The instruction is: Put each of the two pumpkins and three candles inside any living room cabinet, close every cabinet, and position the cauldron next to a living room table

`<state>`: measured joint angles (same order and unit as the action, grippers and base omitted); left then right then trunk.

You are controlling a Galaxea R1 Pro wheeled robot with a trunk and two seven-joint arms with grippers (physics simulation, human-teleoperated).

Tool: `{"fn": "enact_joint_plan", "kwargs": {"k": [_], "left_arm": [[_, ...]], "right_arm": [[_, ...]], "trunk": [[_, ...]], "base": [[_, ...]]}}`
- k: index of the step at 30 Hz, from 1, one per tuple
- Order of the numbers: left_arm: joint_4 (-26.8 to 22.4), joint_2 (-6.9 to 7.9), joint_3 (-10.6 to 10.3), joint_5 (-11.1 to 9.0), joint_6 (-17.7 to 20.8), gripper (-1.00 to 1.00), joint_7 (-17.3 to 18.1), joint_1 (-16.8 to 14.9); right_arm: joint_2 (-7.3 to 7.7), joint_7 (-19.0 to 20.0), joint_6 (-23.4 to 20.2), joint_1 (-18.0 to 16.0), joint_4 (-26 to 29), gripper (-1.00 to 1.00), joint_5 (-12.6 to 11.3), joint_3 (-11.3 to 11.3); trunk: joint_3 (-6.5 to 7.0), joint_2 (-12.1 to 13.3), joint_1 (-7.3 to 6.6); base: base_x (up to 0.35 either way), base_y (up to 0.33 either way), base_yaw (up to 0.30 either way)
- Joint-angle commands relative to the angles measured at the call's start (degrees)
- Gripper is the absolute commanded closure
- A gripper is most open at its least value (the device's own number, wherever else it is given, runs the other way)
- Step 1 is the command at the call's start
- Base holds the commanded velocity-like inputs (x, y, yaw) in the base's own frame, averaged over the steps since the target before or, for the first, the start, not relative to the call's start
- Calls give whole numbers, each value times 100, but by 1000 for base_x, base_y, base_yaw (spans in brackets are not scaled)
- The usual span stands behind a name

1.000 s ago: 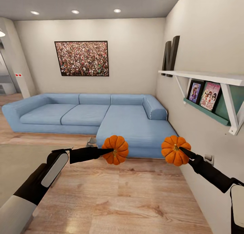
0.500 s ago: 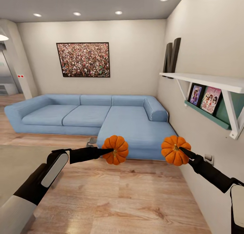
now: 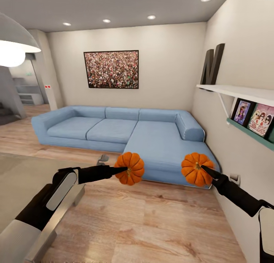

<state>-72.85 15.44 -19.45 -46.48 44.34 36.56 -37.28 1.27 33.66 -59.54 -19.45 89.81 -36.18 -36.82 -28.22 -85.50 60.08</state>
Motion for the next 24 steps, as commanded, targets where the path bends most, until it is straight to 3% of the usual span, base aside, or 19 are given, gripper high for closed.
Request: {"fn": "enact_joint_plan", "kwargs": {"k": [1, 24], "left_arm": [[-3, 2, -6, -55, 38, 100, -7, -7], [-10, -5, -8, -54, 31, 100, -17, -7]], "right_arm": [[-2, 62, -46, -6, 2, 100, -28, -8], [-11, 54, -46, -6, 2, 100, -10, 34]], "trunk": [[-2, -3, 0], [463, 839, -462]], "base": [[0, 0, 268], [0, 0, 268]]}}
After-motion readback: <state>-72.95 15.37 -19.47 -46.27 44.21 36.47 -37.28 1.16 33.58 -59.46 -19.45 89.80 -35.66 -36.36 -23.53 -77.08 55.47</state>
